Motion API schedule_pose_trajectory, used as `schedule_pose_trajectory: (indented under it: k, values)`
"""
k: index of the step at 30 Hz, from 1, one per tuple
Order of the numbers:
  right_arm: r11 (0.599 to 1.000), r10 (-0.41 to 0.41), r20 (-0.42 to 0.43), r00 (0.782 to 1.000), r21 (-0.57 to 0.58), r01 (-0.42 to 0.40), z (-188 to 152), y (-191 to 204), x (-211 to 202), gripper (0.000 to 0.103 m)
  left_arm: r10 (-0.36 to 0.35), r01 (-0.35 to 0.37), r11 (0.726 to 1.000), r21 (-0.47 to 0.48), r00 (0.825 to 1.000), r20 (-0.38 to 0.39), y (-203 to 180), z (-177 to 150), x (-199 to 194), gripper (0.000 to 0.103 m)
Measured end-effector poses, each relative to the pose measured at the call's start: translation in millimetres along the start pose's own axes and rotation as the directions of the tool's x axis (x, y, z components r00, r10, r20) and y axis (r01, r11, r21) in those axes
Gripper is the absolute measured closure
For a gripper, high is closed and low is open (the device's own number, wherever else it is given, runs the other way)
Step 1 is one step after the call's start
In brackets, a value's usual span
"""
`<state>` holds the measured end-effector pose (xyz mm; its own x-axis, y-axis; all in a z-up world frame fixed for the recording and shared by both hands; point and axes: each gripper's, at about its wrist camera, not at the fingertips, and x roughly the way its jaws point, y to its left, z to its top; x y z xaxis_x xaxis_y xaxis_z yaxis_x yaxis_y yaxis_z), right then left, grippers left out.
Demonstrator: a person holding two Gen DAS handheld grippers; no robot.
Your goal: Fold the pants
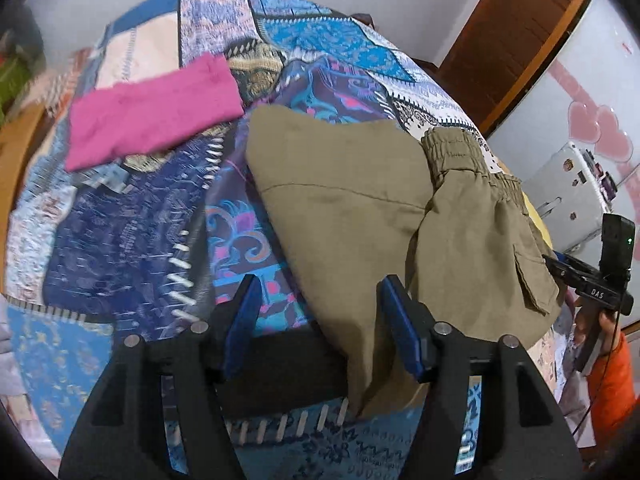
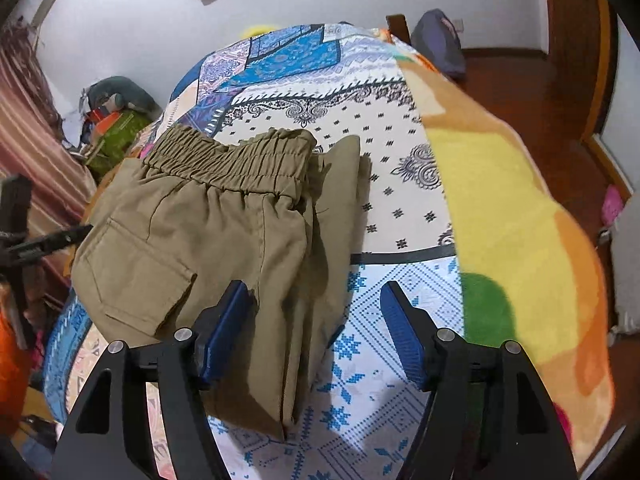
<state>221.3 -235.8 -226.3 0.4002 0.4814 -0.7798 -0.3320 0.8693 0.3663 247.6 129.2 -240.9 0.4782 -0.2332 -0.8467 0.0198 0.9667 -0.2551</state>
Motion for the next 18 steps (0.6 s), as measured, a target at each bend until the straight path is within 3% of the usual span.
schedule_pose_trajectory:
  k: [2,6,12,15,16,18]
  values:
    - [1.0,0.016,-0.006,1.0,0.004,-0.016,3,-1,4,0.038,-0.012,0.012,1.0,0.001,1.0,0.009,-3,3,2,0.041]
    - [0.998,0.059,-0.014,0.998,0.015,-0.059,8,-3,11,0.036,-0.123,0.123,0.992,-0.008,0.992,0.01,-9,14,7,0.041]
    - [0.99,0.136,-0.02,0.991,0.038,-0.135,15,-5,25,0.035,-0.151,0.152,0.988,0.008,0.988,-0.008,-21,25,20,0.041]
    - [0.989,0.144,-0.038,0.989,0.029,-0.143,18,-3,27,0.042,-0.158,0.158,0.987,0.003,0.987,-0.011,-22,26,21,0.042]
    - [0.989,0.145,-0.039,0.989,0.021,-0.144,18,-2,27,0.045,-0.151,0.151,0.988,0.007,0.988,-0.011,-22,26,21,0.049]
    - [0.99,0.141,-0.041,0.989,0.016,-0.141,19,-1,25,0.06,-0.107,0.108,0.994,0.026,0.994,-0.013,-25,26,21,0.067]
